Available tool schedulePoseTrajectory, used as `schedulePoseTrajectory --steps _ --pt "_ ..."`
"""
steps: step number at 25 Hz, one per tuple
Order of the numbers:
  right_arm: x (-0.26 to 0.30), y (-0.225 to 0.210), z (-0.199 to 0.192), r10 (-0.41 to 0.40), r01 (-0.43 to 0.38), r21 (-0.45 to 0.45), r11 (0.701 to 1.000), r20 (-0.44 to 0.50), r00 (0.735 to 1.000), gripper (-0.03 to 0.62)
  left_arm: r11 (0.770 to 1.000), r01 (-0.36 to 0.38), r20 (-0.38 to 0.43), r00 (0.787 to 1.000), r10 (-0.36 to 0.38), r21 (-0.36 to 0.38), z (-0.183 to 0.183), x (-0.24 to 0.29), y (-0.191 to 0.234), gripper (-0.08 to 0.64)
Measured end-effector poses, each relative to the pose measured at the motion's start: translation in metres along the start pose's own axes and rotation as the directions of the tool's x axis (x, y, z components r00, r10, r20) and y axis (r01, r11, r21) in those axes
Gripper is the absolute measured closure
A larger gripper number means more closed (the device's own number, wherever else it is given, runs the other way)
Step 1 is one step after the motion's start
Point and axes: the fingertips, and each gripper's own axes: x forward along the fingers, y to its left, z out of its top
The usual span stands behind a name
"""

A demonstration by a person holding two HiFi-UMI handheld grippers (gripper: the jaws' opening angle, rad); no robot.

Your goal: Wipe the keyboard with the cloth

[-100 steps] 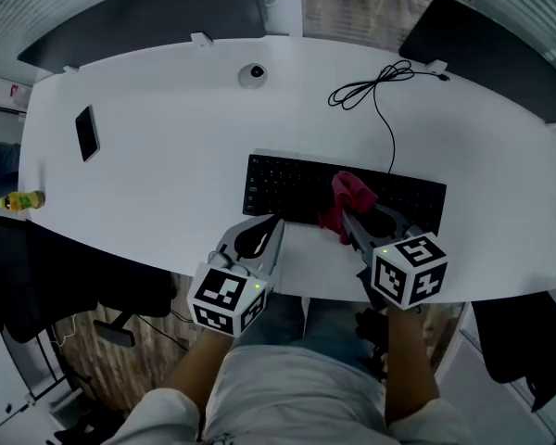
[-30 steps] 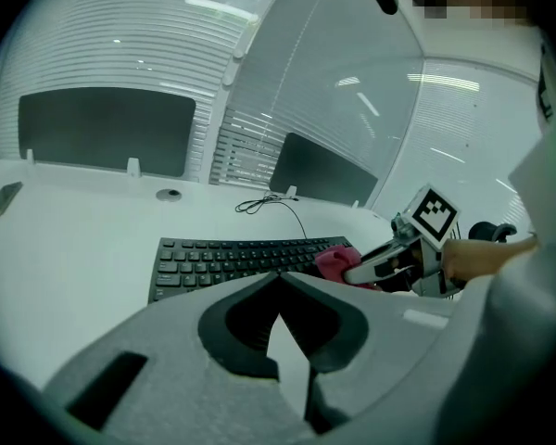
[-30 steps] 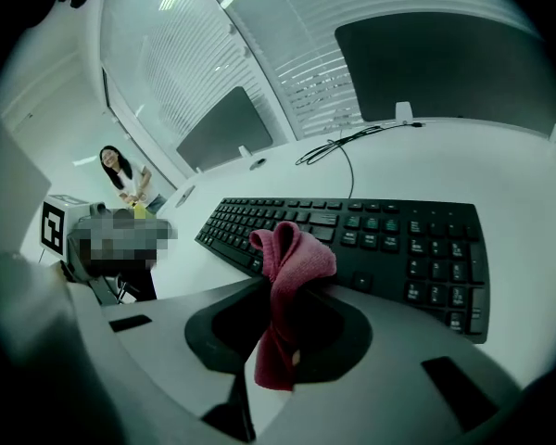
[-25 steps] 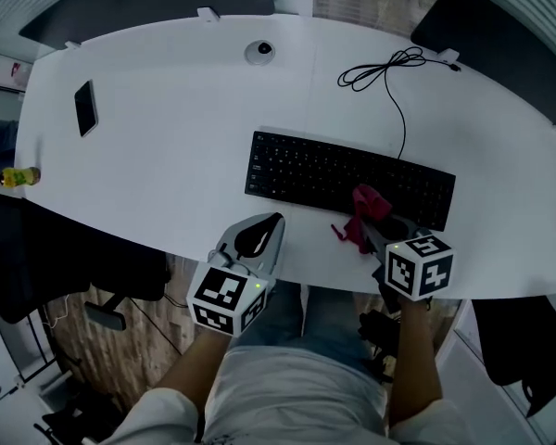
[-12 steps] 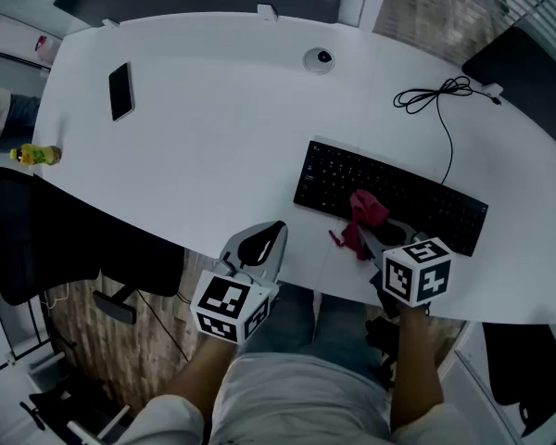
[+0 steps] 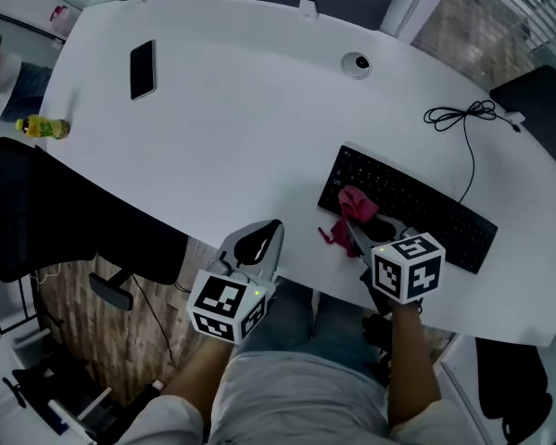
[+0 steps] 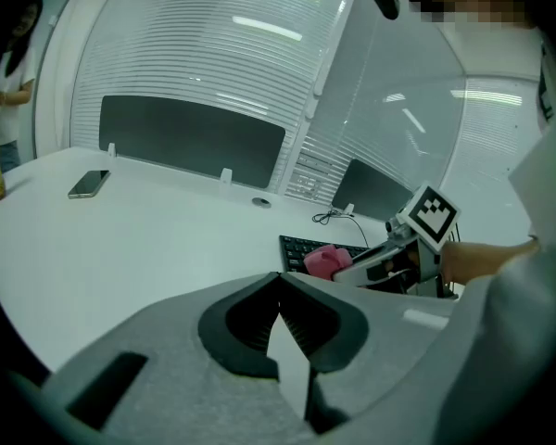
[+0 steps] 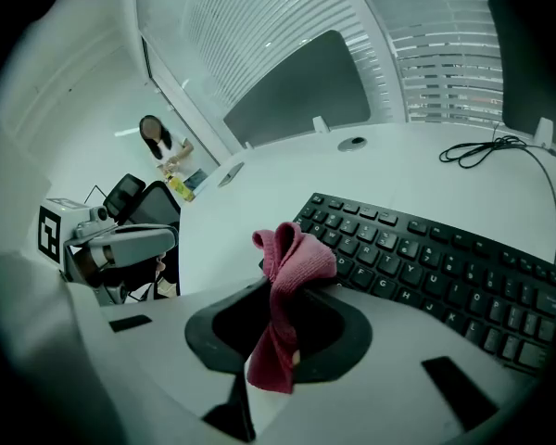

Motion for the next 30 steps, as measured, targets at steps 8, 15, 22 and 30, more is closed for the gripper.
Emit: schedulePoseTrajectory --steps 8,15,22,30 --pt "0.021 0.02 0.012 0.038 -0.039 -0.044 0.998 -0.029 0.999 0.531 0.999 -0.044 0.014 0.999 0.044 -0.032 0.0 -0.012 0.022 0.549" --pt "0.033 0.034 0.018 0.064 -0.067 -0.07 0.995 -0.042 0.997 0.531 0.996 -0.071 0.016 0.997 0.072 -0.051 -0.004 -0.021 0.034 0.549" --pt "0.035 0.038 0.019 0.074 -0.077 -0.083 0.994 -0.047 0.996 0.531 0.996 -0.075 0.021 0.997 0.076 -0.057 -0.005 -0.022 0.034 0.549" --pt "0.032 0.039 0.02 0.085 -0.088 -0.079 0.993 -0.034 0.996 0.531 0.996 -0.072 0.019 0.997 0.074 -0.053 -0.004 -0.02 0.031 0.549"
